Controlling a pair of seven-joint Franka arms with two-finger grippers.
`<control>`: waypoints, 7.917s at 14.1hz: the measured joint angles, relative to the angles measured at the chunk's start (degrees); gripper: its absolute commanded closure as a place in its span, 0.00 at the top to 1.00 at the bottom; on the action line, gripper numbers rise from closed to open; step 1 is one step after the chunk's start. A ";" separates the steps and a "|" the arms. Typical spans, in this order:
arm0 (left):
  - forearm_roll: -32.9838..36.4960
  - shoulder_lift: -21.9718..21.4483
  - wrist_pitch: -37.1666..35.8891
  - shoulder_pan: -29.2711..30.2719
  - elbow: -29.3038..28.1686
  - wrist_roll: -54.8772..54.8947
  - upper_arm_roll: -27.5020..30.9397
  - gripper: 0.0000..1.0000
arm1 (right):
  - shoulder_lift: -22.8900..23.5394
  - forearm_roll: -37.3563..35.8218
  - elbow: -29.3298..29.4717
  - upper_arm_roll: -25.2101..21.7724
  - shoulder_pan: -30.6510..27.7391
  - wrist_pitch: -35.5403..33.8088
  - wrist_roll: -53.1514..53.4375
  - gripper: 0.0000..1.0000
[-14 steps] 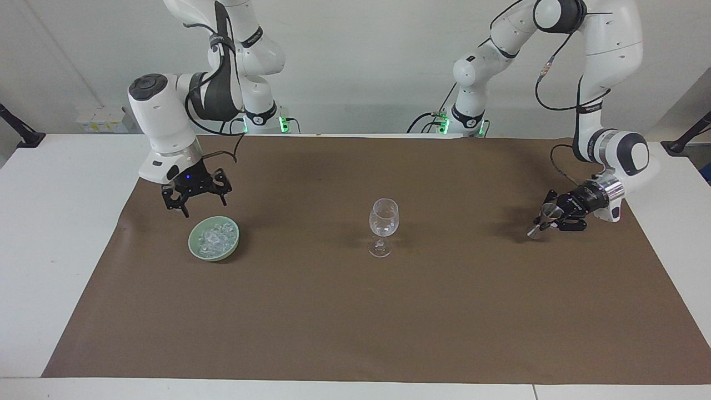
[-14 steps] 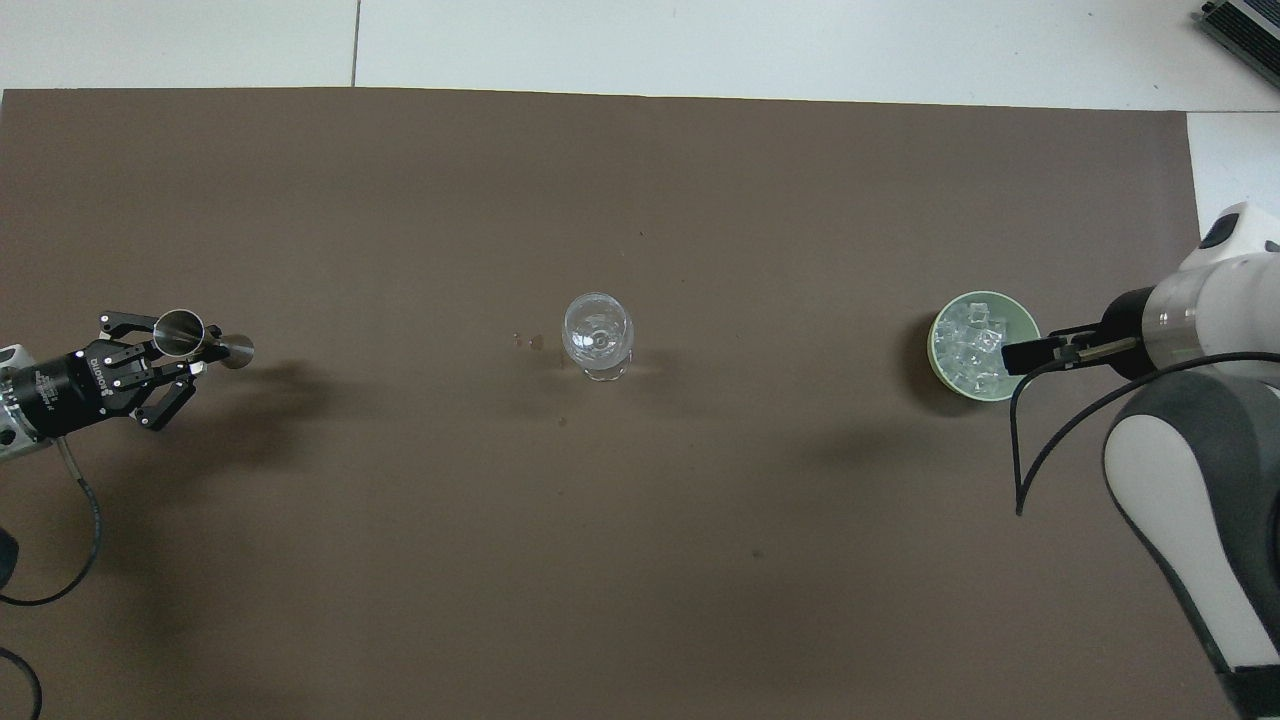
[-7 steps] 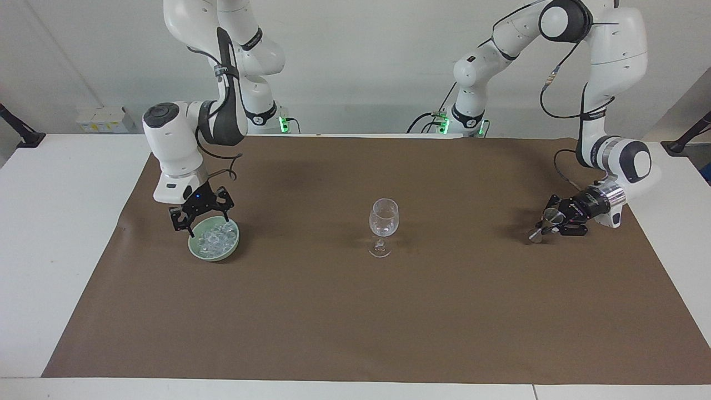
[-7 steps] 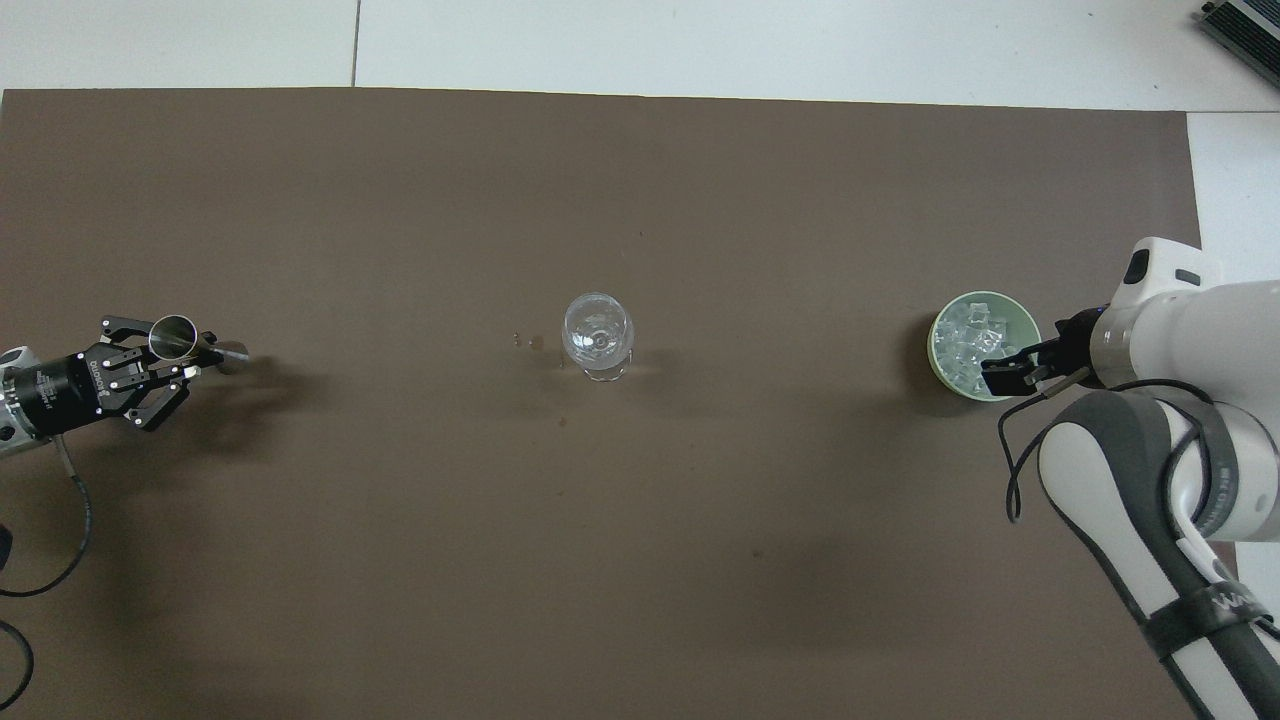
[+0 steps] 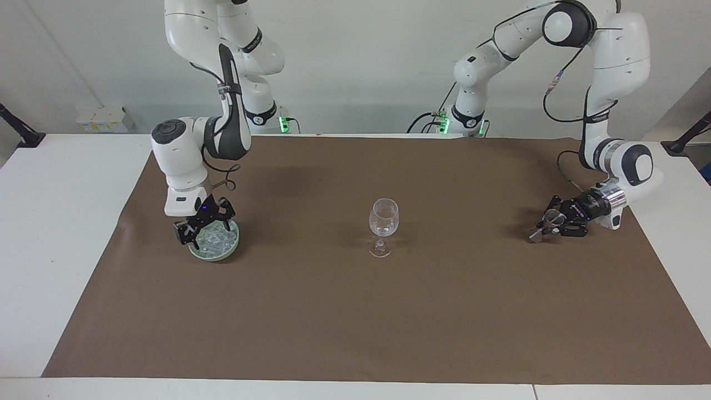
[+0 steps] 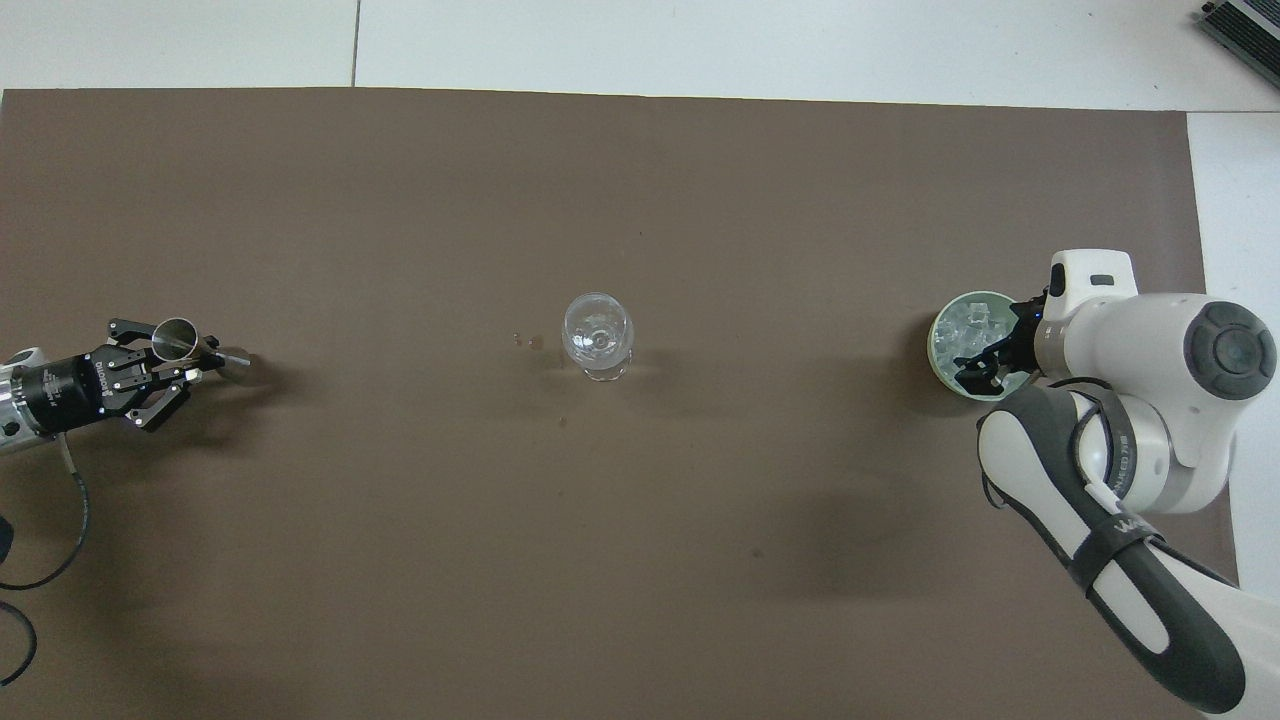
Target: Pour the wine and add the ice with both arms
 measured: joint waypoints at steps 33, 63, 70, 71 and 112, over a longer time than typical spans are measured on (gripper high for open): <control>1.57 2.13 -1.78 1.02 1.83 -0.09 -0.01 1.00 | -2.56 -0.02 5.81 0.11 0.00 -11.90 7.05 0.00; 37.96 -22.29 1.04 -13.80 15.17 5.83 -1.07 1.00 | -3.15 5.60 22.33 30.98 2.15 -12.04 89.73 0.00; 54.24 -28.43 2.10 -21.76 15.19 20.97 -1.50 1.00 | -0.20 3.67 22.33 32.38 4.36 -8.80 93.71 0.00; 55.62 -28.63 2.10 -22.16 15.19 23.84 -1.48 1.00 | 0.13 3.55 22.33 32.47 4.39 -8.57 93.72 0.00; 68.72 -29.63 5.90 -35.44 15.04 42.72 4.49 1.00 | -5.36 -9.06 27.35 18.00 2.14 -27.40 85.64 1.00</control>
